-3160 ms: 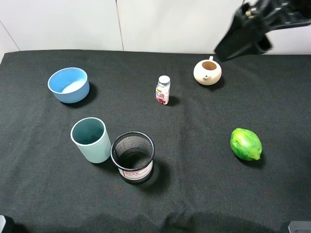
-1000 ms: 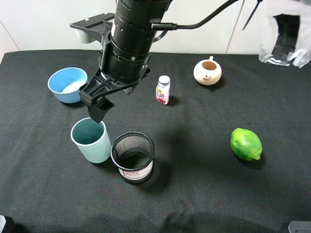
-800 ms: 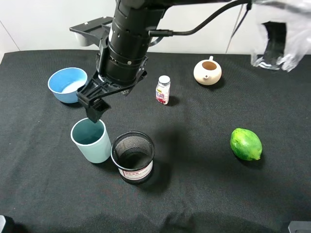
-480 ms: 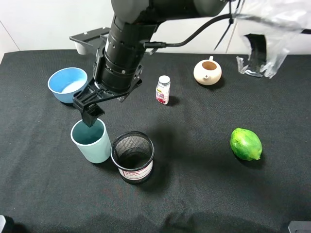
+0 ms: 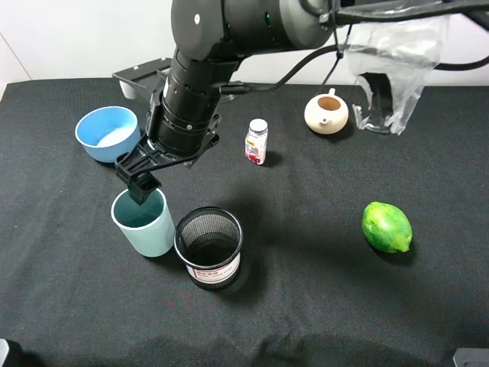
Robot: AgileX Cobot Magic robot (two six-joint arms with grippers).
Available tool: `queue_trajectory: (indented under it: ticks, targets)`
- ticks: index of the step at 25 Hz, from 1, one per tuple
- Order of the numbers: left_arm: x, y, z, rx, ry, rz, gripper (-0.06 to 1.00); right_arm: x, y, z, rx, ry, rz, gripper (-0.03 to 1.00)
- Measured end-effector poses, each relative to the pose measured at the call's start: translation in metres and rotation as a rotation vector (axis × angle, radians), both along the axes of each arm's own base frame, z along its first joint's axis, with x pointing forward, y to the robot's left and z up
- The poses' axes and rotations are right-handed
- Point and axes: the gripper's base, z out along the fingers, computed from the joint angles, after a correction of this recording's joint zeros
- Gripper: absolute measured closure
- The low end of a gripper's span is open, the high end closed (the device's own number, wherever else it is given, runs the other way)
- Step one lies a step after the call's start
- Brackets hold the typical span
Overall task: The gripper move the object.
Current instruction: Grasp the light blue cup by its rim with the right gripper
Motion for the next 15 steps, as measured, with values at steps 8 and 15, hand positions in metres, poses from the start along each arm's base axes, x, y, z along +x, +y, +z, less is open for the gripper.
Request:
queue_trajectory:
  ticks: [8,15]
  targets:
    - [0.000,0.000,0.000,0.000,0.000,0.000,-0.05,0.001,0.002,-0.017,-0.028,0.020,-0.001,0.27]
    - [0.000,0.000,0.000,0.000,0.000,0.000,-0.05,0.002,0.002,-0.027,-0.044,0.041,-0.019,0.27]
